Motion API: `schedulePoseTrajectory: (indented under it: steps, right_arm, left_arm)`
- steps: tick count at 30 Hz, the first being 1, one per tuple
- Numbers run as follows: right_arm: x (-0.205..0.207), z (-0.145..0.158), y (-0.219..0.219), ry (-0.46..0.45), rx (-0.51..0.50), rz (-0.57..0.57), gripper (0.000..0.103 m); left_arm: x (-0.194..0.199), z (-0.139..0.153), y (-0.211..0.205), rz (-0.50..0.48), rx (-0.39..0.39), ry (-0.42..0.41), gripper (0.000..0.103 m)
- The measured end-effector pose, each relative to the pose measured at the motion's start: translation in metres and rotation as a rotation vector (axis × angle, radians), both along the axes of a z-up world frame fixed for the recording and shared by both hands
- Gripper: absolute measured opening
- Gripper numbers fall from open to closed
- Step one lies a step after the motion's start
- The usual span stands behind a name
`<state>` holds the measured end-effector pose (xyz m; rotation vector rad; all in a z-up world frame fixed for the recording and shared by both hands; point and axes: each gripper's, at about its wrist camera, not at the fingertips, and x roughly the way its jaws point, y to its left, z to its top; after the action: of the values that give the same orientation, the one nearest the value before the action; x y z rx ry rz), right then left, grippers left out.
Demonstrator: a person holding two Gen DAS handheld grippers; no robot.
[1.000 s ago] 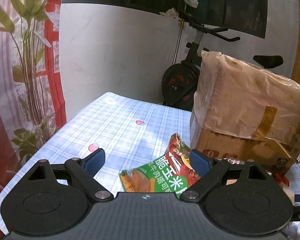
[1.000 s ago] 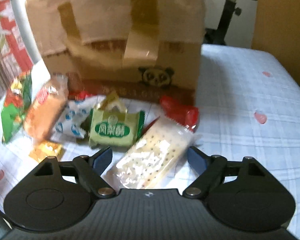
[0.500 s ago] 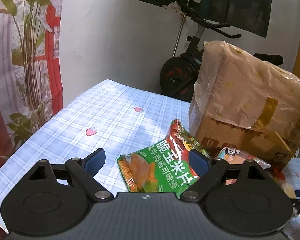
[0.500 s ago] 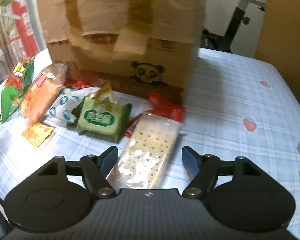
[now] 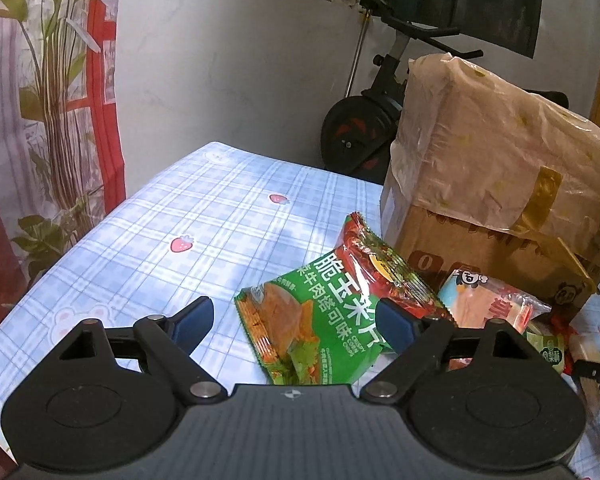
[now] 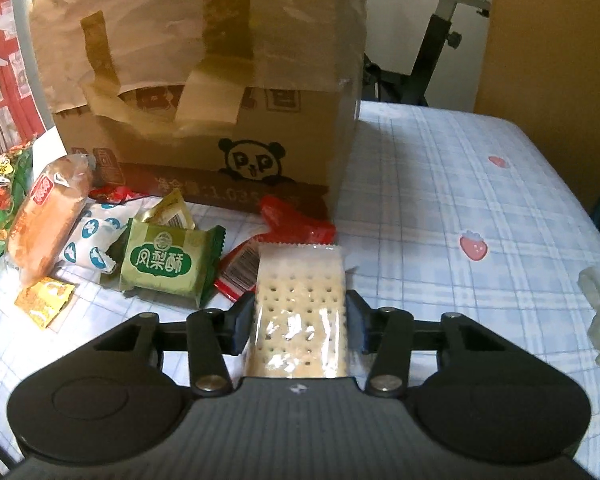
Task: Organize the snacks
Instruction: 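Close right tool on the cracker pack while left tool grasps the green corn-chip bag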
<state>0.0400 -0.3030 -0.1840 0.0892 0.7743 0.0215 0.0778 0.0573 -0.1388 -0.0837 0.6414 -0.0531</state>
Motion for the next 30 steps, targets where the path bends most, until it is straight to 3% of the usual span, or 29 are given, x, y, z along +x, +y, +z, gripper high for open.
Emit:
schedulePoseTrajectory:
  steps: [5,12,16,21,28,30]
  right_arm:
    - [-0.008,0.005,-0.006,-0.112,0.051,-0.028,0.049]
    - [-0.011,-0.006,-0.003,-0.119,0.046,-0.034,0.049]
    - [-0.013,-0.010,-0.002,-0.125,0.049,-0.023,0.049]
    - [-0.012,-0.012,0.001,-0.123,0.037,-0.011,0.049]
    - [-0.012,-0.014,0.001,-0.122,0.050,-0.004,0.049]
    - [-0.011,-0.014,0.001,-0.119,0.056,-0.004,0.049]
  left_arm:
    - [0.006,0.003,-0.003,-0.014,-0.031,0.015,0.090]
    - [0.036,0.009,-0.005,-0.047,-0.006,-0.005,0.090]
    - [0.065,0.006,0.009,-0.075,-0.067,0.007,0.089]
    - [0.100,-0.010,0.024,-0.129,-0.238,0.096,0.088]
    - [0.094,-0.031,0.047,-0.128,-0.371,0.155,0.088]
    - [0.087,-0.033,0.051,-0.125,-0.365,0.156,0.088]
